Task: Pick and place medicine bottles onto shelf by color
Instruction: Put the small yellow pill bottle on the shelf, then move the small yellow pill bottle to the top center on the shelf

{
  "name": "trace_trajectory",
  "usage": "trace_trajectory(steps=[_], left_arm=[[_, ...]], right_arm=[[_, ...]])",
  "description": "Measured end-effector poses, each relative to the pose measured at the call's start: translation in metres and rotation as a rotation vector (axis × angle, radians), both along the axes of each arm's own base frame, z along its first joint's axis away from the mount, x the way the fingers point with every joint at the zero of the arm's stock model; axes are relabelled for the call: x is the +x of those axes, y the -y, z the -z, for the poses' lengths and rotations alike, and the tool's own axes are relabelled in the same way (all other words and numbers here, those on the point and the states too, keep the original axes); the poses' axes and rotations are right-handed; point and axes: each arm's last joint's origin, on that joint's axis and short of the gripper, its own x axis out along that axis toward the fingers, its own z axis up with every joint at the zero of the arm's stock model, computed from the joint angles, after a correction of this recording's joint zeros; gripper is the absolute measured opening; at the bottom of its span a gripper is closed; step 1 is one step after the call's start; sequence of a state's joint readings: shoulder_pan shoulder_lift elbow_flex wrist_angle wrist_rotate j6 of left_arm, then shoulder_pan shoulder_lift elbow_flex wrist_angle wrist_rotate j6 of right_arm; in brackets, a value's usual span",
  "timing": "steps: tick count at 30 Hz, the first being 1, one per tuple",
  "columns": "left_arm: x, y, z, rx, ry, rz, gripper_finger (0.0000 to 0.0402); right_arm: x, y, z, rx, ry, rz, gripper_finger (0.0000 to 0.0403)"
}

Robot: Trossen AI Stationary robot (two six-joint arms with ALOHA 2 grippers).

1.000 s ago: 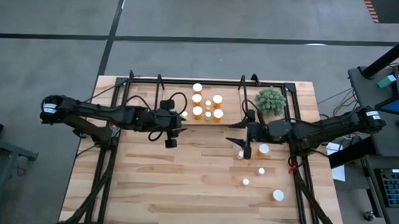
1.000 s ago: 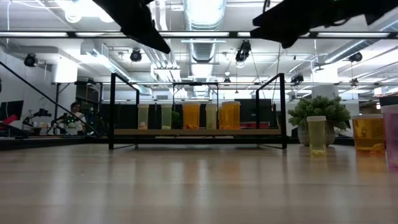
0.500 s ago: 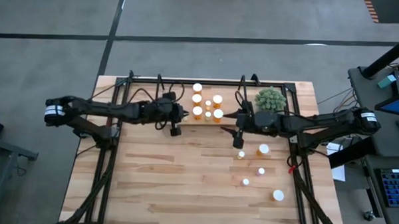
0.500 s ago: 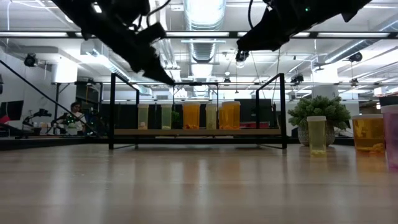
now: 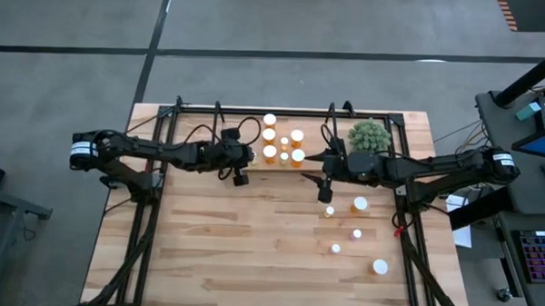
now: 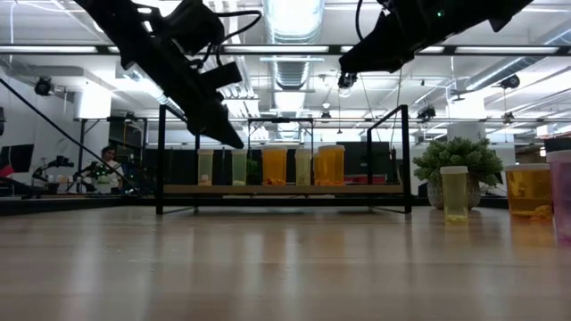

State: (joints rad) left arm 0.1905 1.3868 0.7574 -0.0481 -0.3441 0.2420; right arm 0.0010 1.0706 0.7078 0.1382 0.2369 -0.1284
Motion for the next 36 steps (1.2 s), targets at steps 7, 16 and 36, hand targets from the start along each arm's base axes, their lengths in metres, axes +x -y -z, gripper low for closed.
trace_trajectory(steps=[7, 16, 36], left_arm=[[-0.001, 0.000, 0.001, 0.014, -0.014, -0.020, 0.0001], [-0.004, 0.000, -0.006, 0.017, 0.003, -0.019, 0.0001], [-0.050, 0.030, -0.082, 0.058, 0.464, 0.229, 0.0001]], right_arm=[[0.000, 0.000, 0.000, 0.004, 0.001, 0.001, 0.0226], [0.000, 0.000, 0.000, 0.004, 0.001, 0.001, 0.0226], [0.030, 0.008, -0.022, -0.017, -0.072, 0.020, 0.0226]])
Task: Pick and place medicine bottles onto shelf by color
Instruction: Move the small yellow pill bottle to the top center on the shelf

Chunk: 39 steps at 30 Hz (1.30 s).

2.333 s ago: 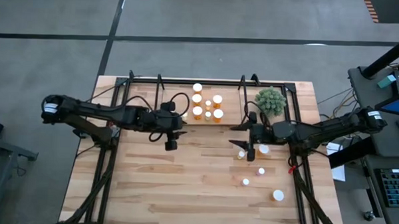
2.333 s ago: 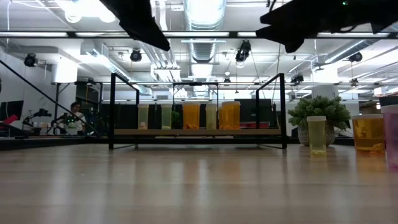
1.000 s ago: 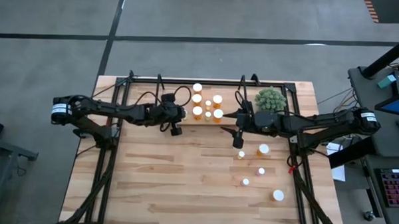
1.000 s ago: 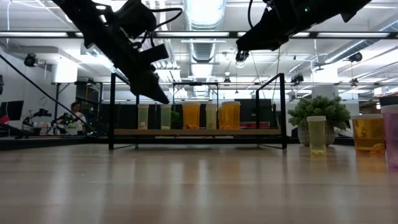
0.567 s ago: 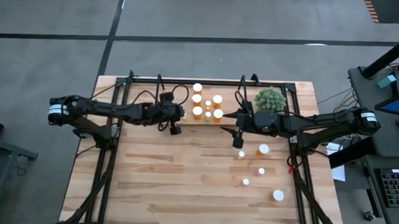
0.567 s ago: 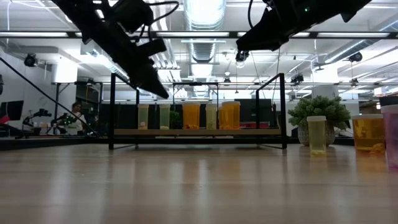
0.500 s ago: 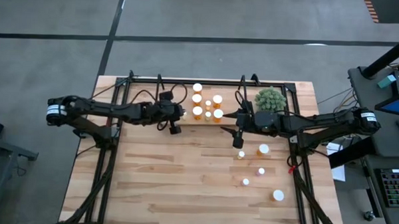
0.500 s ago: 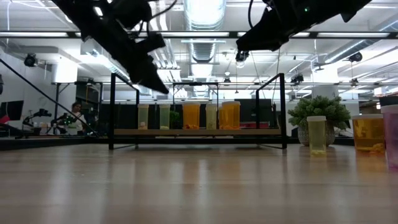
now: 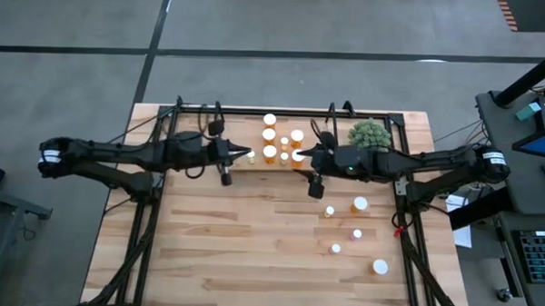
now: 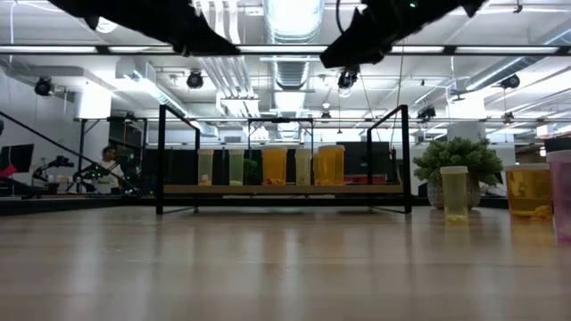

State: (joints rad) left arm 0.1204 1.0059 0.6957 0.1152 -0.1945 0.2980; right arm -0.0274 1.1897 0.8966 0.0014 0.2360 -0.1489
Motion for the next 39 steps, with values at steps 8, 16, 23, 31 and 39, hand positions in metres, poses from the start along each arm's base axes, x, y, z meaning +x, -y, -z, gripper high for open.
trace_trajectory(steps=[8, 16, 23, 31, 39], left_arm=[[-0.021, 0.003, 0.006, 0.165, 0.148, 0.035, 0.0001], [-0.032, 0.003, -0.003, 0.355, 0.148, 0.016, 0.0001], [-0.046, 0.005, 0.000, 0.387, 0.166, 0.011, 0.0001], [-0.070, 0.008, 0.005, 0.419, 0.222, -0.001, 0.0001], [-0.087, 0.010, 0.006, 0.432, 0.283, -0.014, 0.0001]], right_arm=[[0.033, 0.019, -0.022, 0.008, -0.167, 0.047, 0.0226], [0.073, 0.038, -0.035, 0.047, -0.275, 0.034, 0.0226], [0.110, 0.045, -0.039, 0.019, -0.289, 0.005, 0.0226], [0.145, 0.049, -0.033, 0.026, -0.287, -0.033, 0.0226], [0.181, 0.054, -0.029, 0.062, -0.253, -0.099, 0.0226]])
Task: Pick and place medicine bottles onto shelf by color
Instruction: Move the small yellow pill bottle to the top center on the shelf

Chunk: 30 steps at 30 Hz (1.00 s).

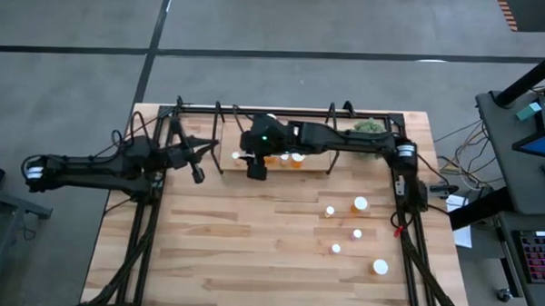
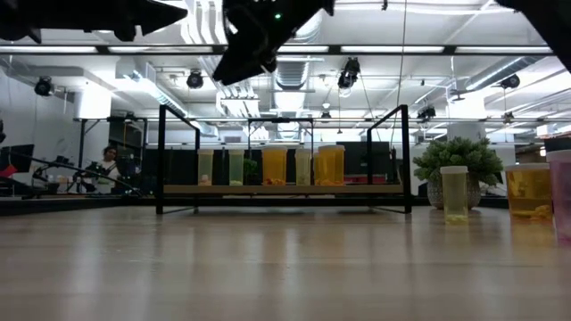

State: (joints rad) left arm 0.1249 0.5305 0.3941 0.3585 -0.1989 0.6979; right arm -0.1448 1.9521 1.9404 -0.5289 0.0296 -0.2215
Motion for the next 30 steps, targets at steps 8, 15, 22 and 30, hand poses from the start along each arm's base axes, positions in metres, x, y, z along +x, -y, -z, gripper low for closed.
trace_trajectory(steps=[8, 15, 22, 30], left_arm=[[-0.006, 0.001, 0.007, 0.024, 0.000, -0.006, 0.0001], [-0.010, 0.001, 0.007, 0.020, 0.020, -0.024, 0.0001], [-0.010, 0.001, 0.008, 0.014, 0.017, -0.025, 0.0001], [-0.011, 0.001, 0.009, 0.015, 0.021, -0.026, 0.0002]], right_arm=[[0.029, 0.006, 0.017, 0.008, -0.068, -0.013, 0.0226], [0.045, 0.009, 0.027, 0.025, -0.097, -0.006, 0.0226], [0.050, 0.014, 0.032, 0.083, -0.118, 0.012, 0.0241], [0.044, 0.023, 0.036, 0.134, -0.175, 0.031, 0.0252]])
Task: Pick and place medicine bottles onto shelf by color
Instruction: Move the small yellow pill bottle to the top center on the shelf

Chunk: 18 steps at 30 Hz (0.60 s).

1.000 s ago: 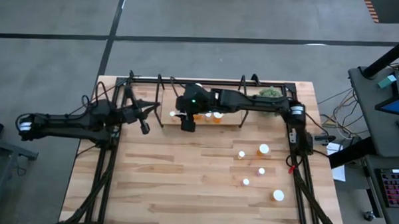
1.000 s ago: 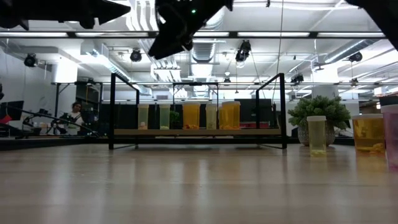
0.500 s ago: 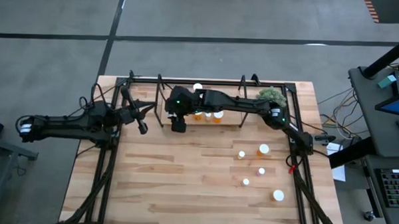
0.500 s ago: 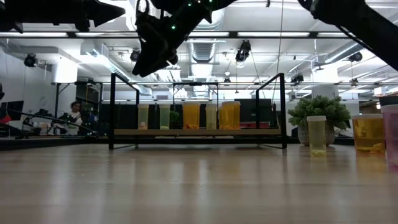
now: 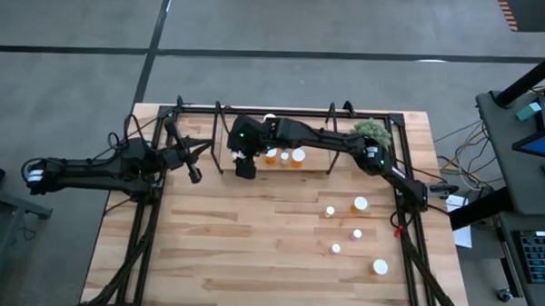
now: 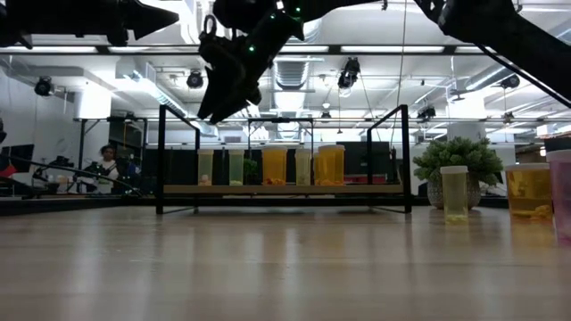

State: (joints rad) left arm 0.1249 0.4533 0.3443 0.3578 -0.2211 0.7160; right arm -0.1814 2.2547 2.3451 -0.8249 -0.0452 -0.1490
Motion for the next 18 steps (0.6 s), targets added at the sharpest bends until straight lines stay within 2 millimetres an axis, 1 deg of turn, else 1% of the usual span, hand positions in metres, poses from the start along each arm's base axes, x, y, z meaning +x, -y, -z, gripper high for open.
trace_trajectory(steps=[5, 11, 14, 18], left_arm=[[-0.002, 0.000, 0.001, 0.002, 0.006, -0.001, 0.0002], [-0.003, 0.000, 0.000, 0.004, 0.014, -0.001, 0.0002], [-0.003, 0.000, 0.000, 0.004, 0.014, -0.001, 0.0002], [-0.003, 0.000, 0.000, 0.006, 0.014, -0.002, 0.0002]], right_arm=[[0.000, 0.000, 0.001, 0.007, -0.001, -0.005, 0.0247], [0.000, 0.000, 0.003, 0.011, -0.006, -0.010, 0.0249], [0.001, -0.001, 0.004, 0.053, -0.002, -0.046, 0.0250], [0.004, 0.000, 0.011, 0.033, 0.025, -0.010, 0.0251]])
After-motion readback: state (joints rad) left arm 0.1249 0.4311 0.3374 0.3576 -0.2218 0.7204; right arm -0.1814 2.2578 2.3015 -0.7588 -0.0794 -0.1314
